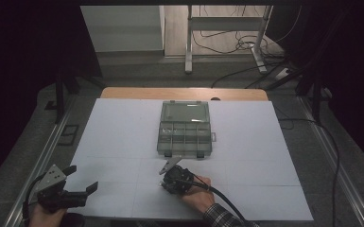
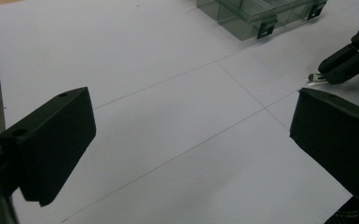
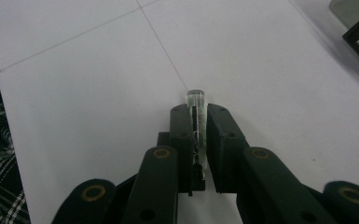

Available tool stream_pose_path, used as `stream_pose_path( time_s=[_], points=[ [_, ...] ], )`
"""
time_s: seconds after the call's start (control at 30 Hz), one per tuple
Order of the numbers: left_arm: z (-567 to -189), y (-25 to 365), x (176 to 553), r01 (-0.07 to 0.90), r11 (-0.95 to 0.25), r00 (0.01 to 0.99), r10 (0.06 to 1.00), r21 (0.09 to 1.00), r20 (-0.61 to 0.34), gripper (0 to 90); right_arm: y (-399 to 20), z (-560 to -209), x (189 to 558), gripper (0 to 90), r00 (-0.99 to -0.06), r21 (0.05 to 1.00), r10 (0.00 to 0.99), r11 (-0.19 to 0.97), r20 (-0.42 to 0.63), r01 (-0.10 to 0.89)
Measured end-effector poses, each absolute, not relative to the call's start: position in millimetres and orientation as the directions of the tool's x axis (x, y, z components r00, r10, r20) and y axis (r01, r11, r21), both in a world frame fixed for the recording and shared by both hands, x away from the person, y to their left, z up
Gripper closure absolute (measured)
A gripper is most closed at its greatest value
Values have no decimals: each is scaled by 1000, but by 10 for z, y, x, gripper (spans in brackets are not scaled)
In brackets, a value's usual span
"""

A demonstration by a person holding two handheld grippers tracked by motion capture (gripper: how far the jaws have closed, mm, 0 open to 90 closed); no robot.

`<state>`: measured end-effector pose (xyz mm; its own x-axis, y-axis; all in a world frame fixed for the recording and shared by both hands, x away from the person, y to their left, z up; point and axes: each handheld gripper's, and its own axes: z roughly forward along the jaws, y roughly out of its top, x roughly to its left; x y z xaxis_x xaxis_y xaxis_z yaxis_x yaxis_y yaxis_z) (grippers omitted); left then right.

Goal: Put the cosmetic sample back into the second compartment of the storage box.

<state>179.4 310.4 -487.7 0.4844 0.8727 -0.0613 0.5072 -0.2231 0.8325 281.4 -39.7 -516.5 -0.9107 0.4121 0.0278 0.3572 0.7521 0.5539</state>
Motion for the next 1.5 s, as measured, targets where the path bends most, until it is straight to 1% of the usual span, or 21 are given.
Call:
stream_pose_path(
  time_s=[0.17,0.63,0.9,1.0,1.27,1.5],
  points=[
    [-4878,3103,1794,507,-222,485,872,833,-63,8,-426,-5117,2827,812,-909,568,415,738,45,365],
    [-4878,3102,1795,508,-223,485,872,832,-63,8,-578,-4990,2933,811,-896,610,443,703,28,366],
    [-4878,3101,1796,508,-223,485,872,832,-63,8,-688,-4906,3024,811,-882,642,470,665,38,382],
    [-4878,3100,1797,509,-223,485,872,832,-63,7,-732,-4891,3075,811,-871,643,490,654,42,399],
    [-4878,3099,1799,509,-224,485,872,831,-62,8,-785,-4858,3141,811,-856,652,517,639,30,409],
    [-4880,3100,1804,510,-221,484,873,831,-65,8,-849,-4814,3244,811,-836,670,546,604,46,432]
  ],
)
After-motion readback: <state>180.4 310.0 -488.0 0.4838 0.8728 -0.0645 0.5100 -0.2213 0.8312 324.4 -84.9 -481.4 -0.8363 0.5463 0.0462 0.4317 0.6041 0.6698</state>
